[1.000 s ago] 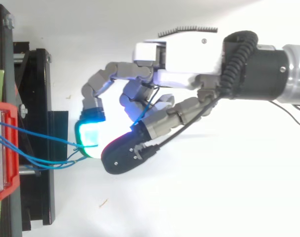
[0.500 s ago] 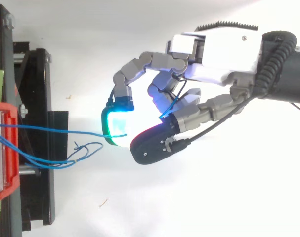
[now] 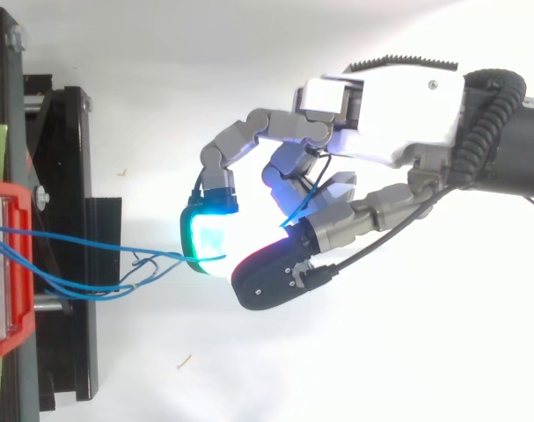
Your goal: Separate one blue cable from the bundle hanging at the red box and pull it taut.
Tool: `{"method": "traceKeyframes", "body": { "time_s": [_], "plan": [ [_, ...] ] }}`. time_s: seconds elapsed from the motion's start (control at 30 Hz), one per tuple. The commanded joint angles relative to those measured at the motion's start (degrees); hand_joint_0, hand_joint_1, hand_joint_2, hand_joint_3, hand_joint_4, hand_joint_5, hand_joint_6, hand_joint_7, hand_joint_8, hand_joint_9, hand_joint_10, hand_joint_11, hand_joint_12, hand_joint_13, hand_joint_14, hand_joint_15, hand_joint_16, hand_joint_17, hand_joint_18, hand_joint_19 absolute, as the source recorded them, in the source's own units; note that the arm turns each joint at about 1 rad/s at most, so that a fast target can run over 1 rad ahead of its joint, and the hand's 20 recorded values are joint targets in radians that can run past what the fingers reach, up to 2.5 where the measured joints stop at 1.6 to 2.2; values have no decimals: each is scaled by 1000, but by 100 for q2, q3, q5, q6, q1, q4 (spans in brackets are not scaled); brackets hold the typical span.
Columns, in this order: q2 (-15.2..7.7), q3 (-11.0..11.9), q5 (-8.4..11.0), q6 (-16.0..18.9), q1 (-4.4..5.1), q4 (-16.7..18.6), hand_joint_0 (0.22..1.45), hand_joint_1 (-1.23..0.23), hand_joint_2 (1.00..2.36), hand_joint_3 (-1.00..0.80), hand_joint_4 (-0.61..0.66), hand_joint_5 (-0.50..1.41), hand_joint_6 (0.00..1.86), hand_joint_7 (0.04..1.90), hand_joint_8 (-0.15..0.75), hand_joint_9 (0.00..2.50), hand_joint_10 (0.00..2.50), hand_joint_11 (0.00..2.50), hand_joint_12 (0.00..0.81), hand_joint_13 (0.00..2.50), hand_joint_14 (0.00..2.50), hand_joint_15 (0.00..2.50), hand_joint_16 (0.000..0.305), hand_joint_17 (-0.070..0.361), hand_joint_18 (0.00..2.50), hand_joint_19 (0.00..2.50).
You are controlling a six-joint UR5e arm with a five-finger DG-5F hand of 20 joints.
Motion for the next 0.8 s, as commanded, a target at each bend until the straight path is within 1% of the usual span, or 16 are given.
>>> {"method": "traceKeyframes", "body": {
  "time_s": [0.0,0.07,0.1,0.27,0.53,0.67,0.77],
  "plan": [
    [0,-3,0,-1,1,-3,618,-676,1026,-89,15,-167,880,1065,287,917,1434,1549,369,819,2007,1500,38,87,1219,1529],
    [0,-3,0,-1,1,6,619,-677,1026,-90,16,-167,880,1065,290,916,1430,1572,369,819,2006,1502,38,85,1219,1532],
    [0,-3,0,-1,1,-3,618,-677,1026,-88,16,-167,880,1065,281,914,1432,1553,375,820,2004,1503,38,85,1219,1523],
    [0,6,0,-1,-7,-3,620,-678,1026,-92,14,-167,880,1057,292,919,1427,1525,367,827,1989,1445,37,84,1219,1529],
    [0,-3,0,-1,1,6,621,-679,1026,-91,11,-166,880,1058,285,931,1393,1581,367,850,1935,1524,37,84,1230,1539],
    [0,-3,0,-1,-7,-3,621,-680,1026,-87,11,-166,880,1057,277,932,1409,1548,368,850,1950,1519,37,83,1230,1552],
    [0,-3,0,-1,-7,-3,623,-681,1025,-94,7,-166,880,1057,283,930,1405,1567,365,847,1937,1514,37,84,1221,1536]
  ]
}}
